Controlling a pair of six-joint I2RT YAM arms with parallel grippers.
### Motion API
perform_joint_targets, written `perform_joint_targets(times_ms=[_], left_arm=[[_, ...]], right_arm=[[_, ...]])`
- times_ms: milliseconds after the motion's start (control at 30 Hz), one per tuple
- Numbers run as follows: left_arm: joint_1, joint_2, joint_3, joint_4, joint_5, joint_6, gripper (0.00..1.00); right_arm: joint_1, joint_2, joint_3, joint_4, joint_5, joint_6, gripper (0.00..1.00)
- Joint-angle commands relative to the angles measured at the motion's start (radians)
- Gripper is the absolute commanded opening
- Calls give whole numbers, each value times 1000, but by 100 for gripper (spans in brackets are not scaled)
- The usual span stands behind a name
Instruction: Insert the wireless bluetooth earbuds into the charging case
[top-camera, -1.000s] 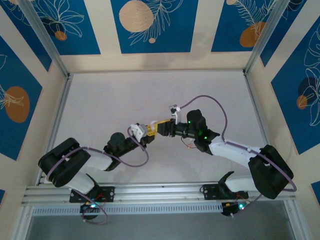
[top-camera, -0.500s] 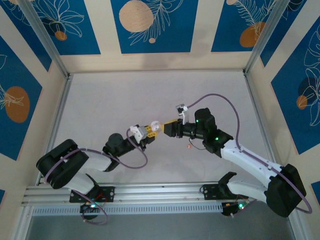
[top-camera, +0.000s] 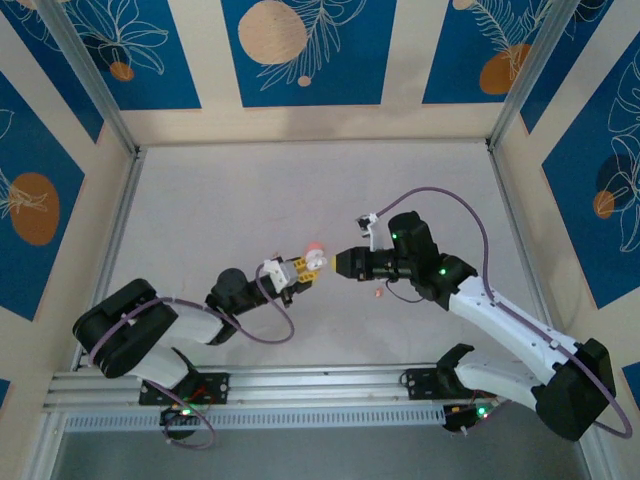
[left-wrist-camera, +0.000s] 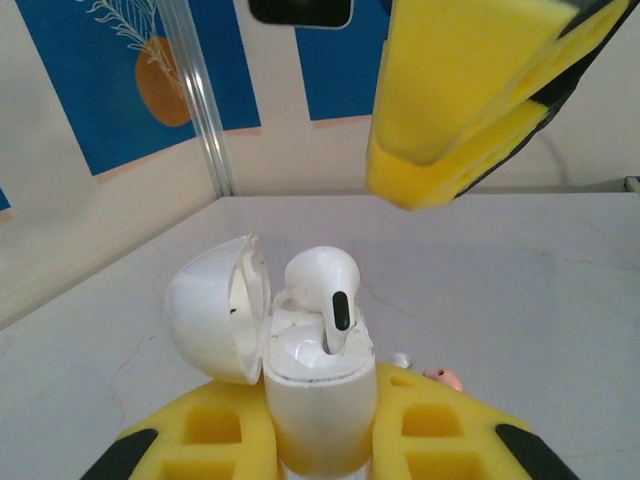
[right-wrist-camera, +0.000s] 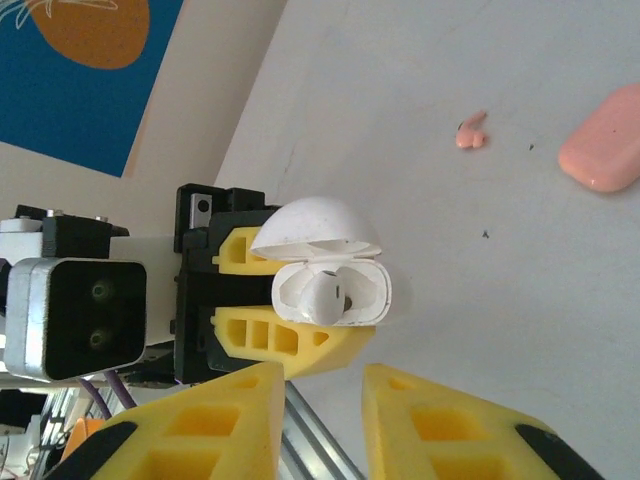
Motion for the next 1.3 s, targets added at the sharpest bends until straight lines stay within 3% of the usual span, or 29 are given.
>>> perform_joint_targets(times_ms=[0, 1267], left_arm=[[-16, -23, -13, 52, 23, 23, 15], [-43, -24, 10, 52, 3, 24, 15]], right_arm=[[-6, 17, 26, 14, -59, 22, 26], [-6, 76, 11, 102, -128, 26, 18]])
